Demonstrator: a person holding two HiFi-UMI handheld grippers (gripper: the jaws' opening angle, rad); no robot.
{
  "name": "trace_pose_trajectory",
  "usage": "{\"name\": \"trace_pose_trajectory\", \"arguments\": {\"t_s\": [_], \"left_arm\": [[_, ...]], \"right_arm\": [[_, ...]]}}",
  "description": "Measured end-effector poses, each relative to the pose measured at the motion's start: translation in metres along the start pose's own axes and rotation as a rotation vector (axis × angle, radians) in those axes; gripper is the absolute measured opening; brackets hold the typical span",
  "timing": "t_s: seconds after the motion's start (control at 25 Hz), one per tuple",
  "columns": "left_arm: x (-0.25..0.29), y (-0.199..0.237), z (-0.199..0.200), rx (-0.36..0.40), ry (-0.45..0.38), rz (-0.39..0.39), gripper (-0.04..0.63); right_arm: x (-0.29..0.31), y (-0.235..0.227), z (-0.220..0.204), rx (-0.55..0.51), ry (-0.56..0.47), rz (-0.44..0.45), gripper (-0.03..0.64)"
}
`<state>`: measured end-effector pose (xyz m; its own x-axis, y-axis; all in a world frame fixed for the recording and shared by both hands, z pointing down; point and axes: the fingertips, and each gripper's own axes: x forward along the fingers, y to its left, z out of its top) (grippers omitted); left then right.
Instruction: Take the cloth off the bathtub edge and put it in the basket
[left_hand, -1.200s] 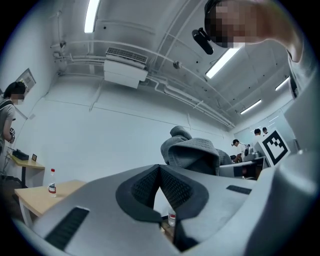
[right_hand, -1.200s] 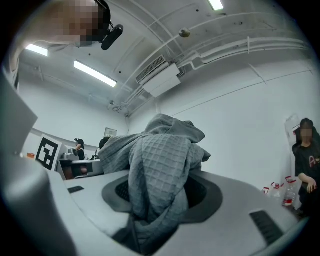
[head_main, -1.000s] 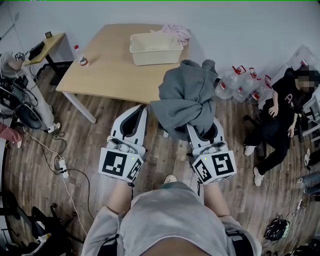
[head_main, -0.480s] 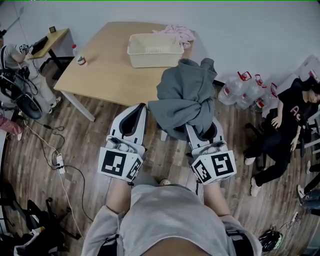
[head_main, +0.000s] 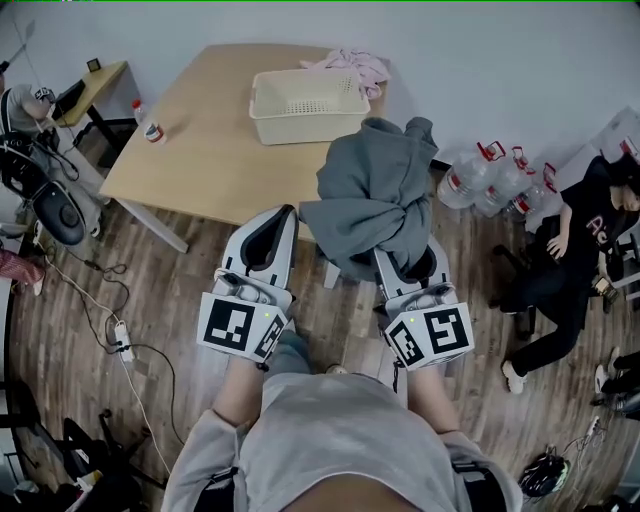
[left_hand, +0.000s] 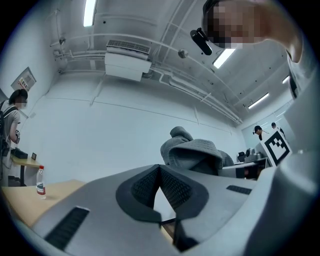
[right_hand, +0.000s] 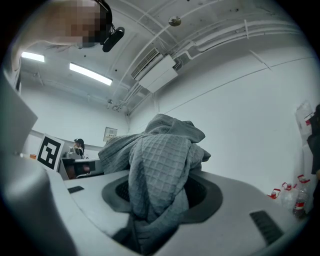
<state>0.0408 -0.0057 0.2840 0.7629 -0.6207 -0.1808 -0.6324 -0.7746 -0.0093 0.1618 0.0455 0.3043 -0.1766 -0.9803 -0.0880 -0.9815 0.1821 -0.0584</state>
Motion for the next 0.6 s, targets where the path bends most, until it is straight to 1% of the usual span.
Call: {"name": "trace_pose_trajectory", "arguments": {"t_s": [0.32,0.6], "left_arm": [[0.041,0.058,-0.001,-0.003,-0.004,-0.056,-0.003],[0.065,0.107,-0.006,-0.005,-0.002,-0.101,-0.003]], "right_arm": [[0.064,-0.006,0.001,0.007,-0.020,-0.064,0.200],[0.115,0.000,-0.004,0.007,-0.030,-0.108,0.201]]}}
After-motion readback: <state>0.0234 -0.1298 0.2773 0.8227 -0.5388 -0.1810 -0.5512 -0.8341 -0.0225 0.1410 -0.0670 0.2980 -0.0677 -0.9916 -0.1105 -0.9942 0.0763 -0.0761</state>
